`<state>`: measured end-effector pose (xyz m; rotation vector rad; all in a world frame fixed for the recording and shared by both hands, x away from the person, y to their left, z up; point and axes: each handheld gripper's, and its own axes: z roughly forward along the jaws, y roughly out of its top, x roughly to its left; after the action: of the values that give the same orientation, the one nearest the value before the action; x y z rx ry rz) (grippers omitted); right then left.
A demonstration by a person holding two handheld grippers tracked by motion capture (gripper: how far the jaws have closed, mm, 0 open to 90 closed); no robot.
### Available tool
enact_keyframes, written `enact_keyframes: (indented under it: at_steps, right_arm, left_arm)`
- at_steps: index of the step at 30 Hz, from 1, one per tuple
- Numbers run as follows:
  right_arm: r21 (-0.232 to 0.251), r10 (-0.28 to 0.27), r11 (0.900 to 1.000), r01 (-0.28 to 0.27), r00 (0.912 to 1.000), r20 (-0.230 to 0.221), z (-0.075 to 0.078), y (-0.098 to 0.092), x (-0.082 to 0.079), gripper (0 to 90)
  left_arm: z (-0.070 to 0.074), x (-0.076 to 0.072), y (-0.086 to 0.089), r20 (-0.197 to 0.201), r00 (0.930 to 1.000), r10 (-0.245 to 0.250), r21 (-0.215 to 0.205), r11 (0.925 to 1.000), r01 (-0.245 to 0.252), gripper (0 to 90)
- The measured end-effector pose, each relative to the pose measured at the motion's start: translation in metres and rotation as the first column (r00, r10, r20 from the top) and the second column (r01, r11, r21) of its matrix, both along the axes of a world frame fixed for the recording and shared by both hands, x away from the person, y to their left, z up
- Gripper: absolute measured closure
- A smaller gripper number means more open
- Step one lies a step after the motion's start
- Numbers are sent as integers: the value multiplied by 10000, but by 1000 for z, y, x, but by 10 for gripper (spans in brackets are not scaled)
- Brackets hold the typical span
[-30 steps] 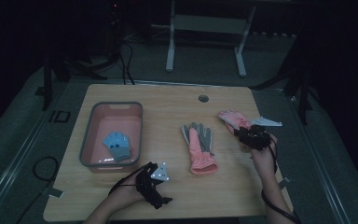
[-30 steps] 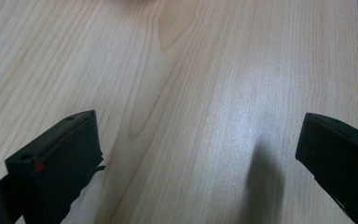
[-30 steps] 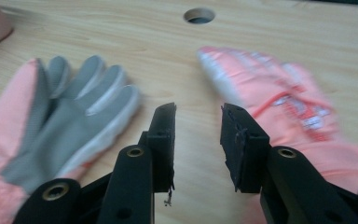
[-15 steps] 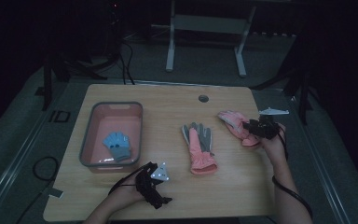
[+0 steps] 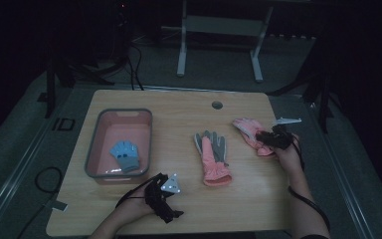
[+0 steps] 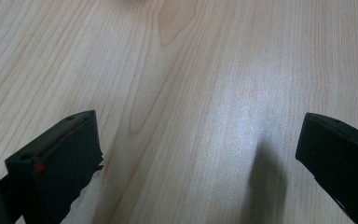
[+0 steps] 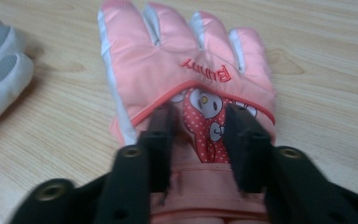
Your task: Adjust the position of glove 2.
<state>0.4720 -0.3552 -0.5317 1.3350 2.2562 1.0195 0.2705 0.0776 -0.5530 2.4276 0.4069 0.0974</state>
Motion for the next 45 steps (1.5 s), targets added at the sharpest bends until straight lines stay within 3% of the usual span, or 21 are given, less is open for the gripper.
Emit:
enact_keyframes:
  at_steps: [6, 8, 11, 15, 20, 27, 30, 33, 35, 36, 41, 45]
  right_arm:
    - [-262, -163, 9995, 159, 9997, -172, 0, 5, -1, 846]
    - [-356, -438, 9984, 434, 9990, -110, 1, 9, -3, 872]
    - [-20, -1152, 9933, 1152, 9933, -46, 8, 13, -10, 887]
    - [-156, -2148, 9765, 2149, 9766, 119, 22, 22, -27, 889]
    - [55, -2703, 9628, 2702, 9624, 267, 44, 30, -52, 889]
    - [184, -3841, 9233, 3837, 9217, 547, 58, 33, -88, 889]
    - [471, -4191, 9076, 4172, 9068, 450, 58, 34, -102, 889]
    - [514, -4343, 9004, 4321, 8997, 450, 54, 40, -114, 889]
    - [657, -4223, 9057, 4188, 9048, 547, 50, 43, -120, 889]
    - [666, -4298, 9021, 4264, 9016, 483, 47, 44, -121, 889]
    - [198, -4579, 8890, 4575, 8885, 302, 28, 52, -123, 888]
    - [-75, -4617, 8870, 4618, 8870, 70, 13, 55, -123, 883]
  left_arm:
    - [-1, 0, 0, 49, 10000, 40, -6, 10000, -40, 2]
    - [-1, 0, 0, 52, 10000, 24, 51, 10000, -24, 2]
    - [-1, -1, 0, 78, 10000, -42, 43, 10000, 42, 2]
    - [1, 0, 1, 89, 10000, -2, -66, 10000, 3, 2]
    - [0, -1, 0, 90, 10000, 17, -5, 10000, -17, 2]
    - [0, -1, -1, 95, 10000, -19, 31, 10000, 19, 2]
    - [0, -1, -1, 96, 10000, -15, 37, 10000, 15, 2]
    - [0, -1, 0, 93, 10000, -6, 21, 10000, 6, 2]
    - [0, -1, -1, 98, 9999, -29, 52, 10000, 28, 2]
    - [0, -1, -1, 106, 9999, -30, 51, 10000, 29, 2]
    - [0, -1, 0, 90, 10000, -14, 45, 10000, 13, 2]
    - [0, -1, 0, 92, 10000, -6, 48, 10000, 5, 2]
